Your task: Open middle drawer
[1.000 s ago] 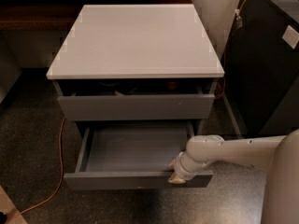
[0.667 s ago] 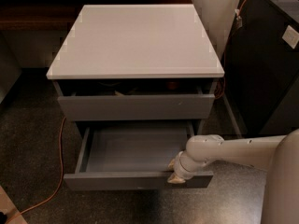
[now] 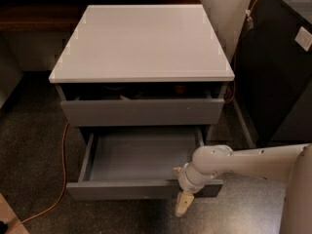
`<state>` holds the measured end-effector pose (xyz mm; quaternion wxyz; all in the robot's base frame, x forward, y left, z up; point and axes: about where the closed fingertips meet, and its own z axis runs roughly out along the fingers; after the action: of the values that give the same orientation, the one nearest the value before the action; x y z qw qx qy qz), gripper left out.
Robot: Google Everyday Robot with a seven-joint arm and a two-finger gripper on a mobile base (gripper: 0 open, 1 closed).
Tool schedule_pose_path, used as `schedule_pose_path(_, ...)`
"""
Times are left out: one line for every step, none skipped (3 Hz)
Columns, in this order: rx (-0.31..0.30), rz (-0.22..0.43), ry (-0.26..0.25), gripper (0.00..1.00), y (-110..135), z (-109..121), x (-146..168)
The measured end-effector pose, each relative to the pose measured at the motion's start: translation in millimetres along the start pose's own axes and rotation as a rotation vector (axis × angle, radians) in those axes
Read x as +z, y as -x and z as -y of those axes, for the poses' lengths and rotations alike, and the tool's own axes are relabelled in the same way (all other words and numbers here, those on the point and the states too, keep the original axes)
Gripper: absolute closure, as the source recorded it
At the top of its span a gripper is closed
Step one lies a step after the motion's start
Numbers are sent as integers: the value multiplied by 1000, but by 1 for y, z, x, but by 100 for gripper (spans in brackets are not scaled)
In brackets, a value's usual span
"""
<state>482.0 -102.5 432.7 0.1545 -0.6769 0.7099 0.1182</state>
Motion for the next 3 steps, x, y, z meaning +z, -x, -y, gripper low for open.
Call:
schedule_pose_path(-37,19,-7,0,14,-12,-9)
schedule_pose_path(-96,38,-23,0,31,-1,-23)
schedule_pose_path(-115,50,-31,0,37,14,-31)
